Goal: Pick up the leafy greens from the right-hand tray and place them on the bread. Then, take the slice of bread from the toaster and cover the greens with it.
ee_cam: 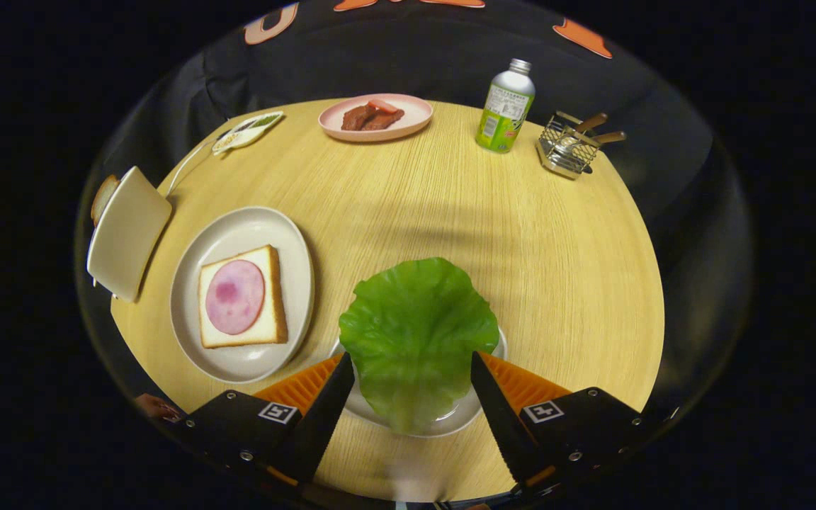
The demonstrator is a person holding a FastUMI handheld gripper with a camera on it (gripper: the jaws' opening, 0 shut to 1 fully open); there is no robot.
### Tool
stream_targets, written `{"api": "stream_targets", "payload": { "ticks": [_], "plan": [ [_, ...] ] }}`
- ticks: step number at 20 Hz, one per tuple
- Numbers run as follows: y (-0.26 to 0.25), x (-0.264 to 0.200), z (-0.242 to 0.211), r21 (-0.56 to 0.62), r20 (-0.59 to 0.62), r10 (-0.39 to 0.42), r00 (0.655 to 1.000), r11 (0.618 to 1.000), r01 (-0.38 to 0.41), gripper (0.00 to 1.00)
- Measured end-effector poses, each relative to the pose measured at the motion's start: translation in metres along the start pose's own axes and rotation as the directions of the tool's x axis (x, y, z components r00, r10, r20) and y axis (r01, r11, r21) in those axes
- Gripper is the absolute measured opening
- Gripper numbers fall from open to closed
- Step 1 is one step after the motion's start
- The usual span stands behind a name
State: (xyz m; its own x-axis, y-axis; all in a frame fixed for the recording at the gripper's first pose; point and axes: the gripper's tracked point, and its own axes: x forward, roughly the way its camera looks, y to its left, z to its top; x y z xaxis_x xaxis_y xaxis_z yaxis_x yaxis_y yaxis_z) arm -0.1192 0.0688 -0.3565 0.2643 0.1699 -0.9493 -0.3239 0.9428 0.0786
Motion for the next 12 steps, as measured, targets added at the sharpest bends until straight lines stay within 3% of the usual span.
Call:
{"api": "stream_targets", "payload": {
  "ticks": [5,7,8,11,12],
  "plan": [
    [-0.003,0.022,-0.004,-0.014,-0.063,0.0,0.998,1.0,-0.001,1.0],
    [0.005,0.022,-0.003,0.022,-0.082,0.05,0.995,0.999,-0.048,0.98],
    [0.004,0.023,0.001,0.034,-0.064,0.049,0.997,0.998,-0.047,0.91],
    [0.002,0.023,-0.001,0.009,-0.068,0.057,0.996,0.998,-0.057,0.84],
    [0.001,0.023,0.0,0.005,-0.065,0.057,0.996,0.998,-0.056,0.77]
  ]
}}
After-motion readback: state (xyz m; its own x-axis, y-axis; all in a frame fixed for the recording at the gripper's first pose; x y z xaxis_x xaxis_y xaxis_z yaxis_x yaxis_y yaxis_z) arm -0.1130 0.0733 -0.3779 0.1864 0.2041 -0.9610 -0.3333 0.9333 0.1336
